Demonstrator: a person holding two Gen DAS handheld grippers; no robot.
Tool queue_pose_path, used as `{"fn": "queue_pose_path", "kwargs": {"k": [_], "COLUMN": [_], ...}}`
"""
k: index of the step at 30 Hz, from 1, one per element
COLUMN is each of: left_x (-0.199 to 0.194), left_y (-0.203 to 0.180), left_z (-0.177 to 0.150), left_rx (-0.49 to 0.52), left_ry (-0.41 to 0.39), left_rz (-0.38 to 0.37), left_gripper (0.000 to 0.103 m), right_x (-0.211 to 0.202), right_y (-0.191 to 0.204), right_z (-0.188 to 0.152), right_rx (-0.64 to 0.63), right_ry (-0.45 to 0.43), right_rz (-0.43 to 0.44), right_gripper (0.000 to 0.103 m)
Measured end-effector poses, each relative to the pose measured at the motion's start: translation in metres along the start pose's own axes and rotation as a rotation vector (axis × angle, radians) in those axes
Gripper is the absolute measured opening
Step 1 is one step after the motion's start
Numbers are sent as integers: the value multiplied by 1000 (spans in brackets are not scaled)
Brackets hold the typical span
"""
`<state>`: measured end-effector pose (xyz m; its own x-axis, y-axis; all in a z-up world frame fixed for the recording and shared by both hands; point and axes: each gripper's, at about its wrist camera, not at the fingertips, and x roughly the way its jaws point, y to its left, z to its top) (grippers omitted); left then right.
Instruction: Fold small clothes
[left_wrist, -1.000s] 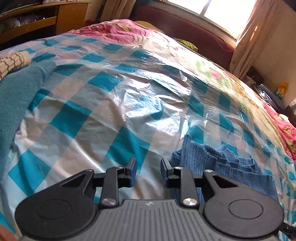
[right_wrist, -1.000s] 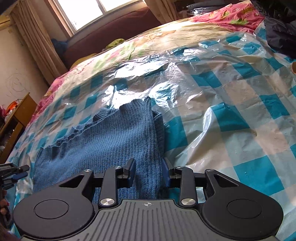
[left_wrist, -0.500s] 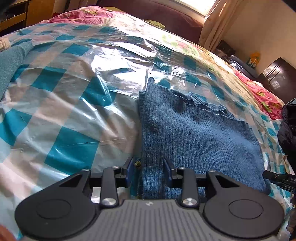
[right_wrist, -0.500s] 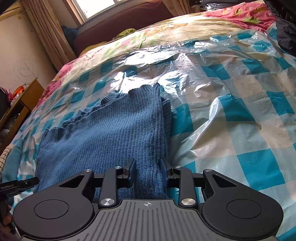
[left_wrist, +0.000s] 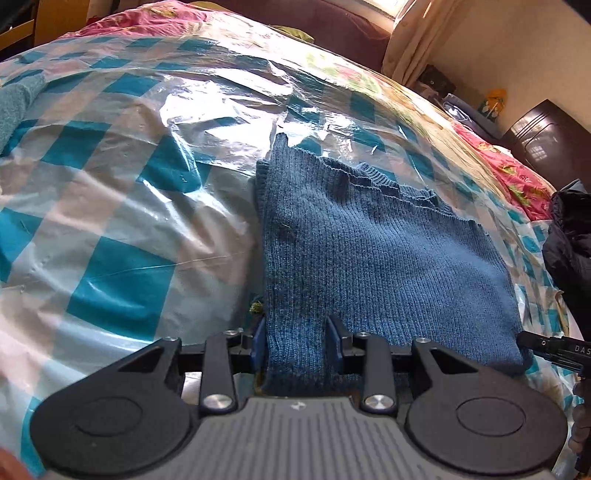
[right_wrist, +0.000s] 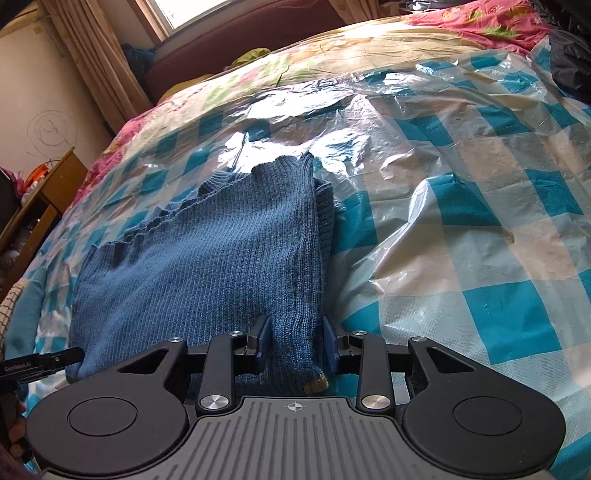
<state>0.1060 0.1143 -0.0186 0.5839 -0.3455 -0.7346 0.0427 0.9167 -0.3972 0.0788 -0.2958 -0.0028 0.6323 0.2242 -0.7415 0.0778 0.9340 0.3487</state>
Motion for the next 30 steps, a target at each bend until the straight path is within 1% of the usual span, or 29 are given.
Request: {"fn": "queue_pose_path", "kwargs": {"k": [3,4,5,6,7,8,10,13,15,16,17,18,19,21,23,26,28,30], "left_x": [-1,1,3,4,4,1,-11,-22,-13,-5,2,4,4,-1,-9,-15,-14,-8], "left_y": [0,0,-1,0,0,-1,0,2,8,12,15,16,16,12,8,5,1,-3], "left_z": [-3,-3,-3,-1,1,2,2,-4,-10,-12,-13,-13,-11,-9,-7,-3,1,6], "left_rx": [6,5,-1,-8,-14,-18,-20,-17,-36,-51,-64,-75,-82,-54,-12,17,30,42], "left_ry": [-1,1,1,8,14,9,-11,-17,8,21,32,34,32,22,-1,-47,-74,-83], "left_rz": [5,11,11,-2,-14,-28,-60,-52,-24,-2,6,1,-3,1,15,26,29,47], "left_gripper": [38,38,34,22,17,13,13,12,12,12,12,12,12,12,13,14,17,22], "right_x": [0,3,5,8,9,7,-7,-28,-23,-14,-3,3,6,0,-8,-14,-11,-3], "right_y": [0,1,2,4,6,8,11,12,6,2,-2,-5,-7,-4,0,5,9,13], "right_z": [-2,-2,-2,-1,1,2,3,-2,-9,-12,-15,-16,-16,-13,-8,1,8,16], "right_rx": [-10,-13,-11,-8,-5,1,11,-3,23,26,36,53,77,72,30,-13,-25,-37], "right_ry": [-2,8,11,13,14,13,-19,-63,-36,-13,13,30,34,8,-22,-63,-85,-98], "right_rz": [4,11,13,23,27,35,72,91,80,55,16,7,20,21,5,-16,-34,-33], "right_gripper": [31,27,26,15,10,10,8,8,8,8,8,8,10,13,15,20,21,21]}}
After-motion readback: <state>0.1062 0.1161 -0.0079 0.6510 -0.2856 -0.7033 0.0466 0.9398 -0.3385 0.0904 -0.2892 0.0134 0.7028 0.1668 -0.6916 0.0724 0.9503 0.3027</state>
